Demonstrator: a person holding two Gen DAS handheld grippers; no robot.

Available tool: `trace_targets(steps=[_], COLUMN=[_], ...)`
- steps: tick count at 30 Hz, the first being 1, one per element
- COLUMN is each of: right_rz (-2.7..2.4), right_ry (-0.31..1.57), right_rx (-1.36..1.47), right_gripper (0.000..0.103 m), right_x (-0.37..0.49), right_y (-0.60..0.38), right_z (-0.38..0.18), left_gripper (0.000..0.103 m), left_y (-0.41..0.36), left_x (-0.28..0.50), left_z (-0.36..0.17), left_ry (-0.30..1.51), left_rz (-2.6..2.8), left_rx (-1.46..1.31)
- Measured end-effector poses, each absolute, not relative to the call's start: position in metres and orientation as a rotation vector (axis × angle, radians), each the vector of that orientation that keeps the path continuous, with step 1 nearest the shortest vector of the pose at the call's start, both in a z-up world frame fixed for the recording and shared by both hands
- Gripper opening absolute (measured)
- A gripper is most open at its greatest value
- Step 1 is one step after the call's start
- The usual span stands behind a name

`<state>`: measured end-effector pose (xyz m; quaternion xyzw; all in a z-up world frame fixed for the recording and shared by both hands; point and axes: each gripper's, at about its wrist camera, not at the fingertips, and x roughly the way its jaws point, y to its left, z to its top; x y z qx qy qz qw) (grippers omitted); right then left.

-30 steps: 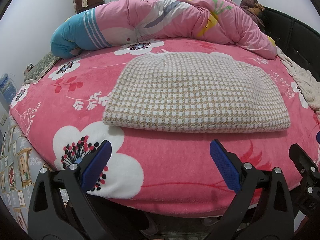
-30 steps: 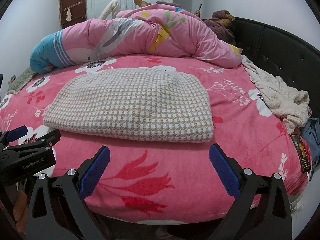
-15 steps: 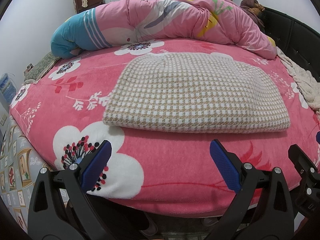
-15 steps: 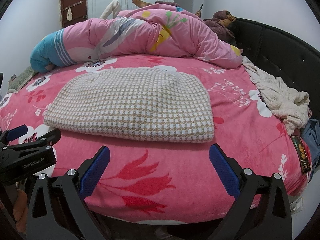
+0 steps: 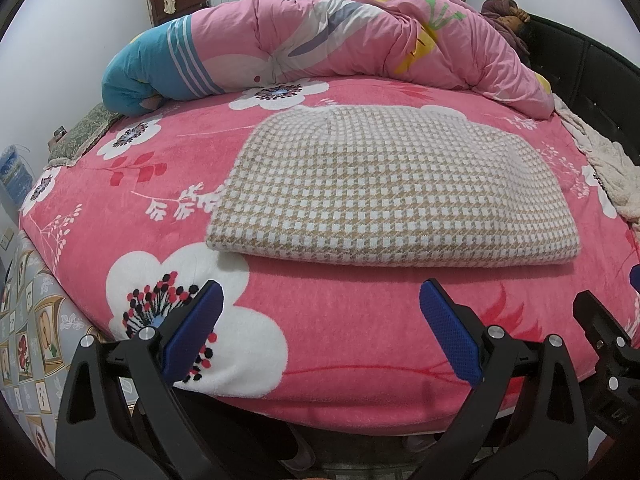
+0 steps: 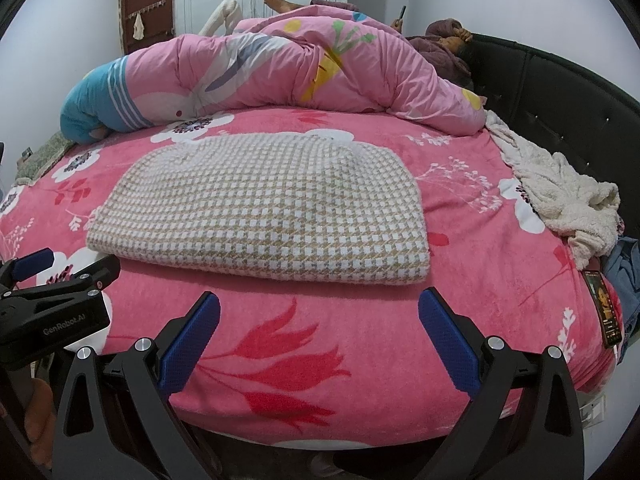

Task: Fold large clothes

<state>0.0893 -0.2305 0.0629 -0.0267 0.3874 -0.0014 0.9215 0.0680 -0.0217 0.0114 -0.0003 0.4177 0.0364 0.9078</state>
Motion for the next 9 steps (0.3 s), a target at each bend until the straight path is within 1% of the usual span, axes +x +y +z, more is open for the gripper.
trace_targets(steps=[9], right_rz=[0.008], right_ry=[0.809], right_rx=[-0.061], right_gripper=[0.097], right_x=[0.0933], right_y=[-0.2346], right_z=[0.0598], left_gripper=[0.095], left_y=[-0.0213], left_x=[0.0693], left_z=[0.0095], left_ry=[0.872], left_rz=[0.081], left_rx=[-0.009])
